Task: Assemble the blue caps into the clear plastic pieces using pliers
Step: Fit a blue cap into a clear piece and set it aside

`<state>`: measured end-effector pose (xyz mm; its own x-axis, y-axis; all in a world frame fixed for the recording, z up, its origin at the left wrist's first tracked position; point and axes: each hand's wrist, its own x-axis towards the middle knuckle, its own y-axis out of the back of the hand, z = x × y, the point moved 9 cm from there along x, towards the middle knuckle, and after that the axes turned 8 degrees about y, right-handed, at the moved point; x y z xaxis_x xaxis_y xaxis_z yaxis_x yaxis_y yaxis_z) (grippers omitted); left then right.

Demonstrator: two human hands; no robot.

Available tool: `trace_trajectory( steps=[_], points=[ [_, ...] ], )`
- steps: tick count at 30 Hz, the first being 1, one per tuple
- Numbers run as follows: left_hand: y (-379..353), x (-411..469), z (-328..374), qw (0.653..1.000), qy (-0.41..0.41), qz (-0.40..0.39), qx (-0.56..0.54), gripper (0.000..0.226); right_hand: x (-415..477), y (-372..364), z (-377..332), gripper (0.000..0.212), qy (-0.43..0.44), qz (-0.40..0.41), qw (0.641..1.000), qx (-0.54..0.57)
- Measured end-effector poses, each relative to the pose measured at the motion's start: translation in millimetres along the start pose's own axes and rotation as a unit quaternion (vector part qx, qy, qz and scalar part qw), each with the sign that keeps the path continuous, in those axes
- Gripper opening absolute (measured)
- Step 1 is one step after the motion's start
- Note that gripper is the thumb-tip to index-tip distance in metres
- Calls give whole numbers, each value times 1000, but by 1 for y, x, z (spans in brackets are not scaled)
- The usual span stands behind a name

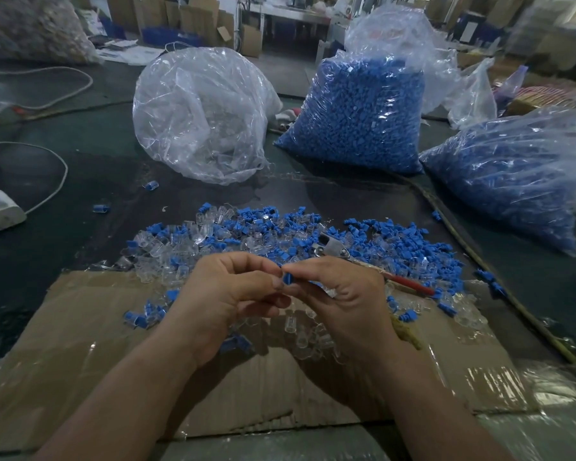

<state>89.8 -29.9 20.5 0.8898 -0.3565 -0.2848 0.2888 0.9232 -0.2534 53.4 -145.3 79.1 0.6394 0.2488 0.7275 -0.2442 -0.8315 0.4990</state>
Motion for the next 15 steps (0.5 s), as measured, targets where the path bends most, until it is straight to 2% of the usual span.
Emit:
trace_trajectory(
  steps=[15],
  points=[
    [0,2,-1,1000,-1,2,18,11,0,0,-1,20,6,-11,1000,-25]
  ],
)
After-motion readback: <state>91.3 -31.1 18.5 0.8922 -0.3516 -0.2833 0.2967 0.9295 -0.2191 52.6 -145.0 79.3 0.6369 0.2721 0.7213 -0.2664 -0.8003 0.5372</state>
